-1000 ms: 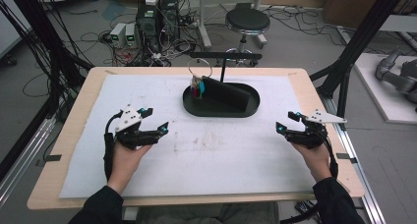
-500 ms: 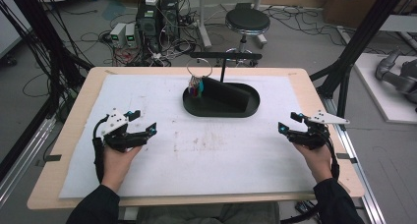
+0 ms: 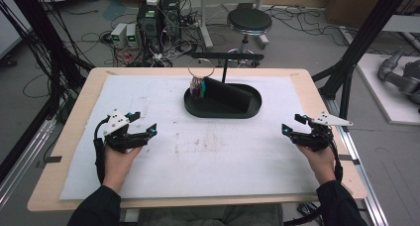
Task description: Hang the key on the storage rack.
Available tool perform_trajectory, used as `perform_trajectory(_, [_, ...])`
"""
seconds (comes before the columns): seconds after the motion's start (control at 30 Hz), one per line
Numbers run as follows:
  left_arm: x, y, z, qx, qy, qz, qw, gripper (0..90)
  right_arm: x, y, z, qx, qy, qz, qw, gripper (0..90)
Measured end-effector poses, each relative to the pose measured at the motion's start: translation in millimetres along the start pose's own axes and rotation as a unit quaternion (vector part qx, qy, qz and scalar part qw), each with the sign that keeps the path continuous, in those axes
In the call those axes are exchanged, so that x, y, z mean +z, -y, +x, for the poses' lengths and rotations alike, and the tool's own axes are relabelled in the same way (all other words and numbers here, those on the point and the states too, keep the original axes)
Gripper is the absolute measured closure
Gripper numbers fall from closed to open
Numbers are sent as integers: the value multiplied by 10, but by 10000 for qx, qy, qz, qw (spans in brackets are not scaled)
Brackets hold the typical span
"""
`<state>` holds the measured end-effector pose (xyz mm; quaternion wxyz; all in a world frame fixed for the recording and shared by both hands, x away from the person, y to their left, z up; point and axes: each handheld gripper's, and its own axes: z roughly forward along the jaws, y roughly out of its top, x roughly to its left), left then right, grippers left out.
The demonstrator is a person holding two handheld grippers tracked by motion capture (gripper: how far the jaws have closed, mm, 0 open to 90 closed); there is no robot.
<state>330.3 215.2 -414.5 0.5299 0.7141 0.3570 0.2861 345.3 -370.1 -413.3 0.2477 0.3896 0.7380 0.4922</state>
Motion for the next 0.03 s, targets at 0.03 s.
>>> perform_trajectory(0.03, [5,3,4,-17,2,26,10000,232,8,5,-7,2,17,-8,10000,261])
